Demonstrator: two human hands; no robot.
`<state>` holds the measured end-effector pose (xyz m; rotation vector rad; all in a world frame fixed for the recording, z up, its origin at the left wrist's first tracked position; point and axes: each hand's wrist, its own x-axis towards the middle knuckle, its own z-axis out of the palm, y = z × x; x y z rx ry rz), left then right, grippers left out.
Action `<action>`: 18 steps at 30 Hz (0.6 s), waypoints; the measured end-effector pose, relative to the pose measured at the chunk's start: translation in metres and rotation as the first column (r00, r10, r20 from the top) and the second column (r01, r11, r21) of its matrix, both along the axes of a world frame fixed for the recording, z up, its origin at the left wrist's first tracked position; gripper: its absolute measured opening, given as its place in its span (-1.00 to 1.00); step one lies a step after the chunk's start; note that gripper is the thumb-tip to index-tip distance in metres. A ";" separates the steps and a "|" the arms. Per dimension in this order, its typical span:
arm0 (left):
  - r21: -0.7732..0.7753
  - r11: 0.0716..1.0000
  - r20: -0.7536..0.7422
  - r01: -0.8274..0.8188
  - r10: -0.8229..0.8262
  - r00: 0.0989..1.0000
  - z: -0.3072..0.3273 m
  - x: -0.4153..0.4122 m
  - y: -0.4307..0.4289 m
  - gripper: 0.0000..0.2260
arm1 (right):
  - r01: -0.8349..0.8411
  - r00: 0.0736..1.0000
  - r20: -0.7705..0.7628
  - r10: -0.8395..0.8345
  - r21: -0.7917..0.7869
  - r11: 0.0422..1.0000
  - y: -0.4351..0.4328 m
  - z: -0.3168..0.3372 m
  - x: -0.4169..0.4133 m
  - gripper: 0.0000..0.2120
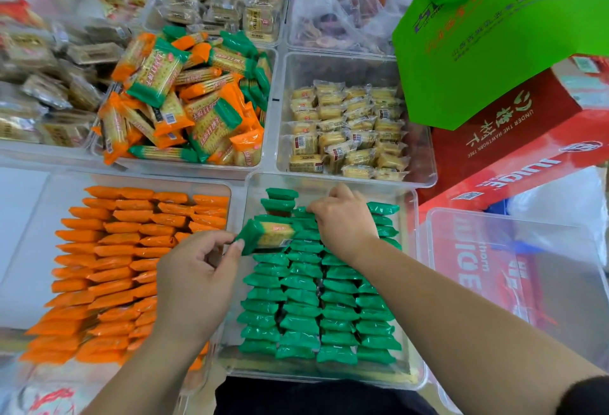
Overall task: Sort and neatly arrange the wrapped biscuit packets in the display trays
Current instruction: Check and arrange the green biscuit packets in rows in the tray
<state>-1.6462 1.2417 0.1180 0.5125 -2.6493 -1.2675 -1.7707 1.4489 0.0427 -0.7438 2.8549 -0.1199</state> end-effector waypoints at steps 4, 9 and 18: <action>0.226 0.966 0.103 -0.127 0.105 0.989 -0.003 0.007 0.007 -0.89 | -0.034 0.998 0.056 0.030 0.075 0.997 0.000 0.017 -0.001 -0.66; 0.437 0.864 0.209 -0.250 0.173 0.962 0.007 0.012 0.023 -0.93 | 0.115 0.986 0.147 -0.080 -0.253 0.961 0.018 0.041 0.024 -0.65; 0.681 0.669 0.313 -0.297 0.100 0.944 0.031 0.031 0.059 -0.88 | 0.776 0.598 0.801 -0.029 -0.570 0.268 0.078 0.107 0.100 -0.89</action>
